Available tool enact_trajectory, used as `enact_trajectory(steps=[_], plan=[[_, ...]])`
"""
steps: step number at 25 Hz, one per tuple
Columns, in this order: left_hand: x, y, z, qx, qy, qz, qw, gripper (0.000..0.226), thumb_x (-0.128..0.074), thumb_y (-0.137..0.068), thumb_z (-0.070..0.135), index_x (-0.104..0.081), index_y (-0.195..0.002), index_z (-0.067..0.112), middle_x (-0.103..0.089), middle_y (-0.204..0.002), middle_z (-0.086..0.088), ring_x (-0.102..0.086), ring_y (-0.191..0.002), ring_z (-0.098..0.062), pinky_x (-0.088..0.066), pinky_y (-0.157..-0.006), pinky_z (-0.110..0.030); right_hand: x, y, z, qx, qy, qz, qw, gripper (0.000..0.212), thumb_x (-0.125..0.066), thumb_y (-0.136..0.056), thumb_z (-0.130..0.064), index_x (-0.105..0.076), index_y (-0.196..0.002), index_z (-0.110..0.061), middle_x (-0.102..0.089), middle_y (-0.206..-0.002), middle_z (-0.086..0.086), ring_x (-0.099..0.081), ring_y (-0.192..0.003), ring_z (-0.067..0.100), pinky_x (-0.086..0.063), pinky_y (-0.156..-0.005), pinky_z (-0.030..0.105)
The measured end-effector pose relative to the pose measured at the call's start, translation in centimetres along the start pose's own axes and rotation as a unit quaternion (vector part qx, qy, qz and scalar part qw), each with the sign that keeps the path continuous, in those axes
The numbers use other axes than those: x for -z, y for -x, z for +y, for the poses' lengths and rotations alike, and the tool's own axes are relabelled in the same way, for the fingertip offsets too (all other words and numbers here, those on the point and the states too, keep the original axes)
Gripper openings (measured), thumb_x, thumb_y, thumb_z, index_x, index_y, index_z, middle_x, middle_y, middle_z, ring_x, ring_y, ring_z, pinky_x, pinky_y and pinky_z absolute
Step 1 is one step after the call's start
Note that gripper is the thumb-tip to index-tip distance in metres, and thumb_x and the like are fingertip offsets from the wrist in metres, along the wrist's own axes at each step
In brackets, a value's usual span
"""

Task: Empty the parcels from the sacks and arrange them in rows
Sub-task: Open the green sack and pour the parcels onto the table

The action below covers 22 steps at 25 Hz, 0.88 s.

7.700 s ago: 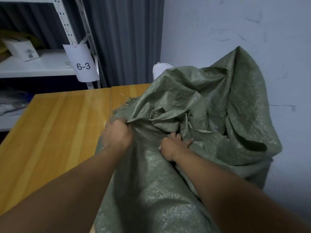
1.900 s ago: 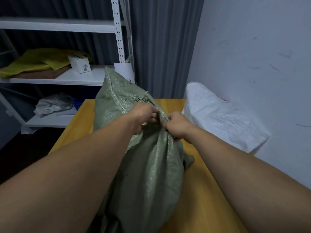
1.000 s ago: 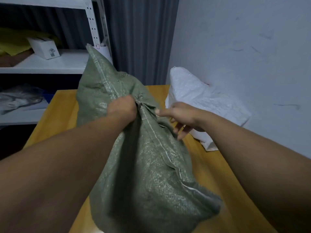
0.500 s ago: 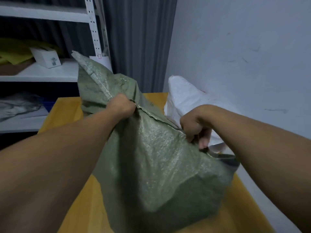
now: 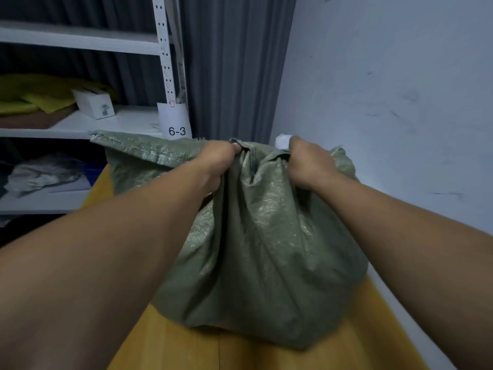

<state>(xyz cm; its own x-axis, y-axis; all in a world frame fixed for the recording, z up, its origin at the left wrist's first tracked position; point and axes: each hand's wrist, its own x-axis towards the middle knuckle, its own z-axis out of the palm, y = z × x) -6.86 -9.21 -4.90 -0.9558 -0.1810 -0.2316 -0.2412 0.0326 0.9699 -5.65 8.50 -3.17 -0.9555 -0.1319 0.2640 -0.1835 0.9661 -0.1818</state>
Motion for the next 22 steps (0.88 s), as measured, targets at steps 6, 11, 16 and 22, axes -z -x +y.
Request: enact_trajectory(steps=[6,11,16,22], plan=[[-0.4,1.6,3.4,-0.019,0.12,-0.048,0.991,0.025,-0.048,-0.093,0.014,-0.068,-0.079,0.011,-0.073,-0.068,-0.008,-0.069,-0.066,-0.025,-0.055,-0.078,-0.035,1.5,-4.1,-3.4,0.038,-0.155,0.059,0.985,0.014,-0.041,-0.096,-0.002,-0.051,-0.096,-0.013,-0.052,-0.088,0.002,-0.045,-0.08,0.025,-0.03,-0.067,0.033],[-0.5,1.3,-0.4,-0.095,0.056,-0.164,0.98,0.045,-0.063,-0.063,-0.007,-0.064,-0.107,0.002,-0.068,-0.082,-0.016,-0.068,-0.073,-0.03,-0.057,-0.072,-0.039,-2.1,-4.1,-5.1,0.026,-0.321,0.012,0.947,0.011,-0.053,-0.087,0.0,-0.06,-0.087,-0.008,-0.062,-0.084,0.005,-0.056,-0.081,0.022,-0.045,-0.071,0.034],[-0.7,-3.7,-3.0,-0.111,-0.005,0.094,0.989,0.038,-0.073,-0.068,0.003,-0.069,-0.105,0.013,-0.072,-0.092,-0.005,-0.07,-0.087,-0.025,-0.06,-0.081,-0.039,-1.3,-4.4,-4.7,0.067,-0.438,-0.042,0.895,0.026,-0.063,-0.08,0.003,-0.067,-0.104,-0.007,-0.065,-0.096,0.004,-0.06,-0.088,0.016,-0.051,-0.078,0.022],[-0.3,-4.0,1.7,-0.063,0.063,0.219,0.972,0.033,-0.056,-0.084,0.001,-0.063,-0.115,0.006,-0.069,-0.105,-0.015,-0.066,-0.095,-0.032,-0.057,-0.091,-0.047,-4.9,-2.5,0.6,0.022,-0.03,-0.16,0.986,0.132,-0.068,-0.046,-0.091,-0.033,-0.148,-0.014,-0.044,-0.146,0.01,-0.043,-0.133,0.032,-0.039,-0.108,0.05]])
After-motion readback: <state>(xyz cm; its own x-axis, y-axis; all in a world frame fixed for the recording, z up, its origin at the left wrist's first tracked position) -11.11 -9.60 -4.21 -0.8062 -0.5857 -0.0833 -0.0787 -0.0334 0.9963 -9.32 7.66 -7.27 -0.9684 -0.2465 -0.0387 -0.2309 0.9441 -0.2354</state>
